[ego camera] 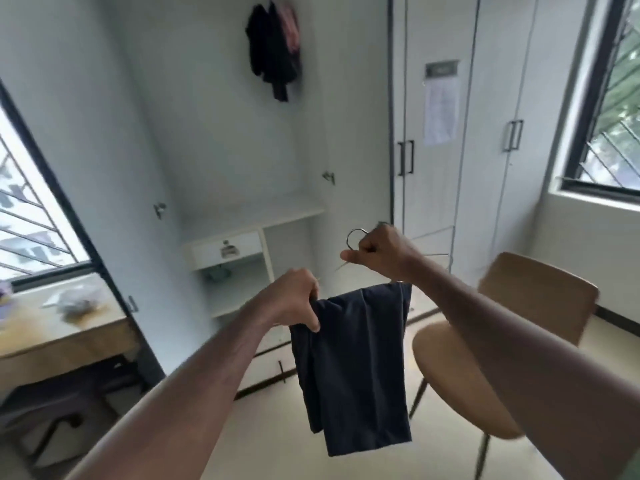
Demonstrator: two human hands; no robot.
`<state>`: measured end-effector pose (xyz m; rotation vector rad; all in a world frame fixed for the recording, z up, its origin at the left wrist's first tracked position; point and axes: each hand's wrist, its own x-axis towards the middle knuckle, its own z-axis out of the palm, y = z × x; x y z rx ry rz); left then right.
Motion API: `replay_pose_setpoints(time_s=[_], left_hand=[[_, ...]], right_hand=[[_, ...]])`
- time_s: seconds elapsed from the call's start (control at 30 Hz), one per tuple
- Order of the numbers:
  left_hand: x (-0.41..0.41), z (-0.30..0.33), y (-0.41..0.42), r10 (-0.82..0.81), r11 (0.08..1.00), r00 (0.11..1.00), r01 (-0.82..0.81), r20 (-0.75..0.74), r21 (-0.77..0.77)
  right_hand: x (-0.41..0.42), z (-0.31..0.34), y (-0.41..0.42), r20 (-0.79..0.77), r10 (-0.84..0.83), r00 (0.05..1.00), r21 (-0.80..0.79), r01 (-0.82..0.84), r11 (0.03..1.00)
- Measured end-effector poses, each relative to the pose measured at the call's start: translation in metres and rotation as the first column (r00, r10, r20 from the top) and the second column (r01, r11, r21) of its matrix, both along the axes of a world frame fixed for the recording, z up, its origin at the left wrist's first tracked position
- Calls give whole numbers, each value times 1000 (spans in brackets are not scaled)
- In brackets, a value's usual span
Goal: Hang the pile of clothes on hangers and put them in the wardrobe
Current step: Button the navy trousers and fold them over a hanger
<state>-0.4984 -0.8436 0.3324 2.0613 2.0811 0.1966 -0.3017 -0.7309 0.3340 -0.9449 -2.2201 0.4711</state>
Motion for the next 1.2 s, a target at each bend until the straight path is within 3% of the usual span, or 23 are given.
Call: replay_pose_setpoints(time_s=[0.1,0.17,0.23,0.37,0.5,0.57,0.63,0.8,0.87,0.93,1.03,1.2], left_hand=[[-45,36,-12,77,997,996,-75,41,-36],[-75,59,-19,115,973,953,-52,279,-226],[-106,83,-25,153,936,846,41,511,-349],[-154,112,-19,149,988,743,-86,652,-128],[-180,137,14,103,975,654,-214,749,53],[-188,152,38,55,977,640,-192,767,90],[-190,164,63,13,976,565,-187,825,113],[-211,182,146,-10,926,356,-349,935,143],[-225,189,184,-12,902,299,-409,954,140],[-239,202,221,-10,881,287,-452,958,144],[-260,221,274,27,859,308,-494,951,135],[-299,252,345,92,848,380,-515,920,128]], right_hand=[[-58,34,11,-10,77,997,59,-76,995],[-92,56,15,-37,132,991,103,-128,986],[-124,75,23,-75,161,984,138,-149,979],[-178,108,42,-258,220,941,135,-190,972],[-238,132,69,-327,259,909,90,-243,966],[-269,142,85,-351,327,877,77,-321,944],[-294,152,101,-361,394,845,66,-398,915],[-342,182,162,-452,450,770,52,-480,875],[-352,194,189,-418,480,771,50,-508,860],[-358,203,216,-384,414,825,12,-444,896],[-360,207,247,-421,157,894,-16,-180,983],[-354,206,262,-540,156,827,-140,-272,952]])
